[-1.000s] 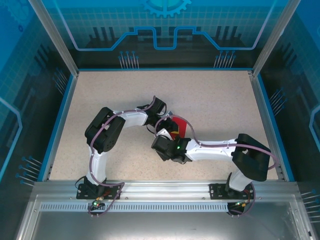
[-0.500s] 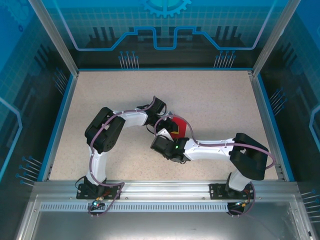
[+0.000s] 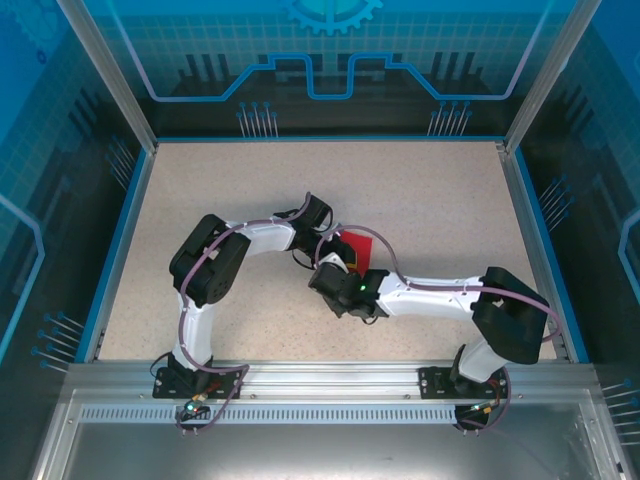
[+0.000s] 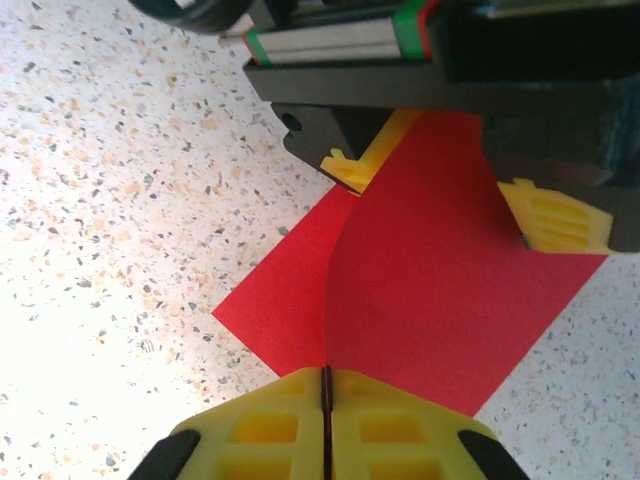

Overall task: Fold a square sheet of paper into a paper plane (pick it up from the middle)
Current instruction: Fold the triangle a second time at the center of the table.

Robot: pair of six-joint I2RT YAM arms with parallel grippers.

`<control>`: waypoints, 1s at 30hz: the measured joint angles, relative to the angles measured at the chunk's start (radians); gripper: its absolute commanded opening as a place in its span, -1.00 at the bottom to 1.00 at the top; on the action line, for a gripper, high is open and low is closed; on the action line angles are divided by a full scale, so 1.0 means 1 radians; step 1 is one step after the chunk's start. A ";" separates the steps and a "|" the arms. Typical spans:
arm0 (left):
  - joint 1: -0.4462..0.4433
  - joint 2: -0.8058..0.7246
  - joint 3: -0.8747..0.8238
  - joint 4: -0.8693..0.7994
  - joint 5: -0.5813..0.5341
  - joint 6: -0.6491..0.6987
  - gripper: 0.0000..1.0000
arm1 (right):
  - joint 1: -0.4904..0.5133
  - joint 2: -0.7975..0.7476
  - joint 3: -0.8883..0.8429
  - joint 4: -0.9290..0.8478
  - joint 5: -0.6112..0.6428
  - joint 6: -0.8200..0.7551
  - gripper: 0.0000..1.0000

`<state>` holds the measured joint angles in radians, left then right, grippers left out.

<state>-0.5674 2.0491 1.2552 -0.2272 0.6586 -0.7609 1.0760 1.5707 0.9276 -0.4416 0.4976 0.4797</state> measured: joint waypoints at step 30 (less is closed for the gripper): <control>-0.019 -0.214 -0.118 -0.007 -0.341 -0.098 -0.26 | -0.612 -0.067 -0.203 0.257 -0.904 -0.131 -0.80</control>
<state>-0.5861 1.8351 1.1374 -0.2340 0.3176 -0.8585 0.4644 1.5036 0.7242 -0.1848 -0.4061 0.3489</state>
